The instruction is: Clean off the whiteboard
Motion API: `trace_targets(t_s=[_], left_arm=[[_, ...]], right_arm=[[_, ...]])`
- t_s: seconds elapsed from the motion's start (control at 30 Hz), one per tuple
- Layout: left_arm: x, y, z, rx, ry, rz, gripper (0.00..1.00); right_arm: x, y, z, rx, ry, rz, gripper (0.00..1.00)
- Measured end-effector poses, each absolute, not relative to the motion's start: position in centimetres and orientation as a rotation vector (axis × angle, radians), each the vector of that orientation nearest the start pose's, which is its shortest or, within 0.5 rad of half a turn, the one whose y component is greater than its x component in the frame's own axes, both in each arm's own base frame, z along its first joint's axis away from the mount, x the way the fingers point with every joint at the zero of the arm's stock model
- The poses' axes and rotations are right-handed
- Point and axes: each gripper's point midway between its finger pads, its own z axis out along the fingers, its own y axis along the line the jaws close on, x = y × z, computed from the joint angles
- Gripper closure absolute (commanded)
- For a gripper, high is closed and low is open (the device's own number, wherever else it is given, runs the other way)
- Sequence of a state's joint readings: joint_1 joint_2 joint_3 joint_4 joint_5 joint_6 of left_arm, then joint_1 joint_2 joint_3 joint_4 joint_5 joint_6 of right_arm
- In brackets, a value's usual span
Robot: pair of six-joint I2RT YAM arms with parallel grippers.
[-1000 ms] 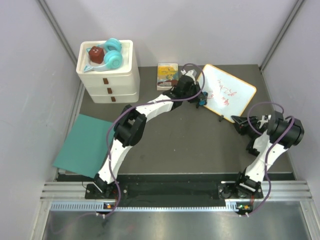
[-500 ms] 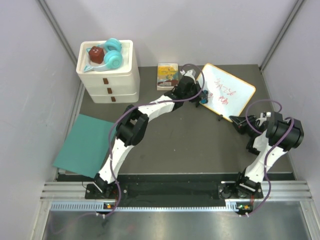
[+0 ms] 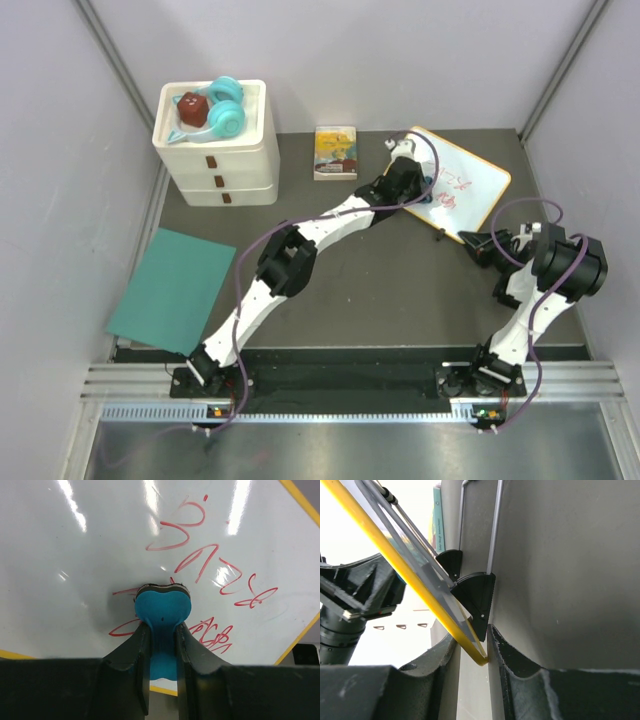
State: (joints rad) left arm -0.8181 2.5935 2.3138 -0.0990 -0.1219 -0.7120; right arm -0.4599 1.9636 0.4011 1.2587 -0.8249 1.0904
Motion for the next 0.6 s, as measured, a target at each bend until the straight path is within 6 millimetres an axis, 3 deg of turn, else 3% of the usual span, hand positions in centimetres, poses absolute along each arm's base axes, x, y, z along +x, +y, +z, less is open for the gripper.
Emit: trace_targets(t_s=[0.13,0.43,0.6], left_arm=[[48.9,-53.2,10.8,0.075,2.053,-0.807,1.00],[49.2,-53.0,10.7,0.198,1.989,-0.636,1.00],[49.6,-52.8,10.4,0.215,1.988,-0.644,1.00]], right_arm=[[36.9,-1.1,4.5,0.870,1.743,1.195,0.77],[37.0,-1.0,4.5,0.858,1.746,1.197,0.77],[37.0,-1.0,4.4,0.861,1.748,1.198,0.81]])
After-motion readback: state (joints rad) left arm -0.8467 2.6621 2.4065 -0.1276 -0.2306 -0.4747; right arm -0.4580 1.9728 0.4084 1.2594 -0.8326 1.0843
